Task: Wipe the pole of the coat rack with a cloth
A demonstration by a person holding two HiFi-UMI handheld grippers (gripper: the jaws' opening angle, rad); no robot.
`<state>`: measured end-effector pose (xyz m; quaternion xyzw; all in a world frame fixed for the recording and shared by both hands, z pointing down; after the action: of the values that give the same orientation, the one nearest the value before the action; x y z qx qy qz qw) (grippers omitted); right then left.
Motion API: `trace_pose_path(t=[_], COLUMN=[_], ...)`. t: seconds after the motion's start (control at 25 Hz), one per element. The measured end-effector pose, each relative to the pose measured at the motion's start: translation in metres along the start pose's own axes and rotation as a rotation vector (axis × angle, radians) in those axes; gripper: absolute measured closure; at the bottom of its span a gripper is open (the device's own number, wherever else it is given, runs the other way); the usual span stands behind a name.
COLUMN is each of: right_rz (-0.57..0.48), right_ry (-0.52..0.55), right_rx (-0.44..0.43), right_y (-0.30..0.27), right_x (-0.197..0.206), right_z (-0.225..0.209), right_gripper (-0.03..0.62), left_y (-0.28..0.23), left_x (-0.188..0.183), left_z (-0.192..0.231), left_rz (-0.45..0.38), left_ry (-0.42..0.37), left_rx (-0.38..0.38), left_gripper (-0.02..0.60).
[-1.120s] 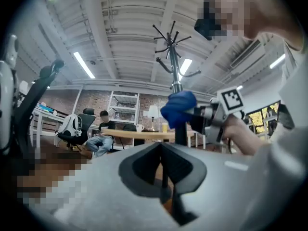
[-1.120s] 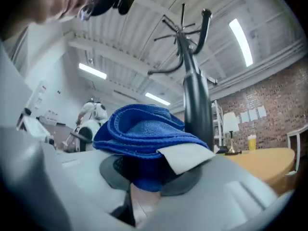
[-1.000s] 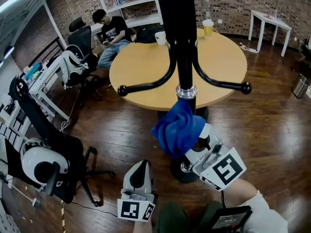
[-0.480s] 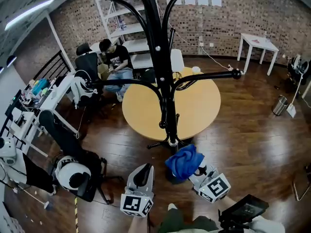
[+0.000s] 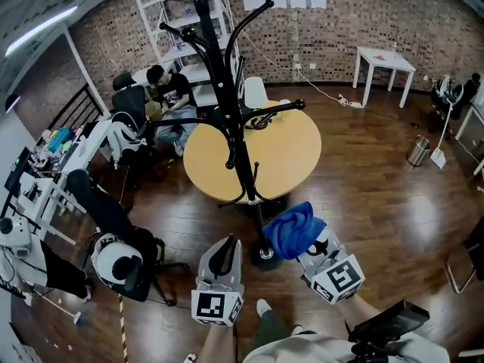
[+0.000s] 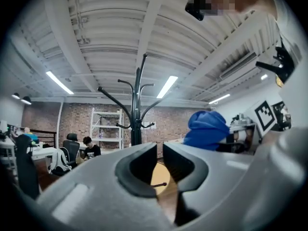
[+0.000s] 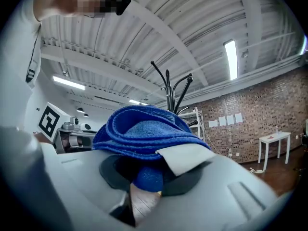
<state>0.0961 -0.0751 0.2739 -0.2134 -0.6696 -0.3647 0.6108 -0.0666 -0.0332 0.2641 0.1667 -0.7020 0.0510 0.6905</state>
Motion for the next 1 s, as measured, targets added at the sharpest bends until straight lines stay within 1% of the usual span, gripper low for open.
trace_pose_path(t=[0.16, 0.32, 0.4, 0.56, 0.72, 1.0], right_rz=[-0.020, -0.024, -0.016, -0.006, -0.012, -0.020], right_ry=[-0.009, -0.004, -0.021, -0.063, -0.078, -0.107], right_rx=[0.020, 0.026, 0.027, 0.027, 0.030, 0.030], right_y=[0.032, 0.061, 0.071, 0.083, 0.089, 0.096], right_x=[-0.007, -0.022, -0.025, -0.025, -0.032, -0.036], right_z=[0.007, 0.015, 0.018, 0.022, 0.024, 0.038], right_gripper=[0.497, 0.497, 0.497, 0.497, 0.497, 0.497], left_y=[0.020, 0.040, 0.047, 0.058, 0.062, 0.074], left_x=[0.011, 0.000, -0.004, -0.002, -0.005, -0.007], left_z=[-0.025, -0.051, -0.059, -0.069, -0.076, -0.077], left_rz=[0.007, 0.009, 0.007, 0.014, 0.010, 0.008], left_ry=[-0.008, -0.028, -0.031, -0.029, 0.018, 0.015], left_rx=[0.019, 0.019, 0.011, 0.016, 0.035, 0.041], left_gripper=[0.545, 0.545, 0.545, 0.543, 0.544, 0.541])
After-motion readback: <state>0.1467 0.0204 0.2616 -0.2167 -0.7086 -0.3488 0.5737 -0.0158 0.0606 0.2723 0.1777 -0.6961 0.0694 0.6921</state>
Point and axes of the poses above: the fingertips, and each gripper's own axes: y backward along the fingers, z to its left, x out of its underside, the point moved 4 cm from there along y, backward along the fingers, and after that the axes turned 6 degrees about -z, right-handed, at the moved point
